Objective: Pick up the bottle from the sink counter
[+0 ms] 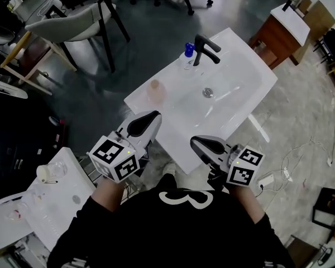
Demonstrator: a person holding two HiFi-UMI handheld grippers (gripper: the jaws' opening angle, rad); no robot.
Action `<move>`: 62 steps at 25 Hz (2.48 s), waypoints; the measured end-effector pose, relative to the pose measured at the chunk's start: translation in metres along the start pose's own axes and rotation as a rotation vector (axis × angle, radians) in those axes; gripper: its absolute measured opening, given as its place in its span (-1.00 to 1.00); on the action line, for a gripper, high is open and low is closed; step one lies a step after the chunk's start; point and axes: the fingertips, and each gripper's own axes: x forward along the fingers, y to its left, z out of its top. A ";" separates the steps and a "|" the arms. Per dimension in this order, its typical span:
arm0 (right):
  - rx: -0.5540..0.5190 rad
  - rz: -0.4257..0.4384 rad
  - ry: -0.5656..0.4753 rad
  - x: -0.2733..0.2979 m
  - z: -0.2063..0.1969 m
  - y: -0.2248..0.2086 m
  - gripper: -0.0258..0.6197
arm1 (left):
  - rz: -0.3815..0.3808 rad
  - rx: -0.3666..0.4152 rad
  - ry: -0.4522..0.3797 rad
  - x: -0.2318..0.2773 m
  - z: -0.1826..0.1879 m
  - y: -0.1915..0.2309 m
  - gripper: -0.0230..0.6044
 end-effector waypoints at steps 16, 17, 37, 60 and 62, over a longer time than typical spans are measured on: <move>0.056 -0.064 0.000 0.018 0.015 -0.056 -0.88 | 0.084 0.067 0.076 0.053 -0.015 0.083 -0.38; 0.061 -0.067 0.001 0.018 0.015 -0.059 -0.88 | 0.095 0.077 0.083 0.057 -0.017 0.087 -0.34; 0.109 -0.106 0.010 0.017 0.019 -0.102 -0.88 | 0.255 0.256 0.159 0.100 -0.055 0.143 -0.33; 0.136 -0.096 0.049 0.023 0.009 -0.115 -0.88 | 0.295 0.320 0.131 0.116 -0.060 0.152 -0.44; 0.140 -0.097 0.049 0.022 0.007 -0.116 -0.88 | 0.297 0.321 0.132 0.116 -0.061 0.152 -0.45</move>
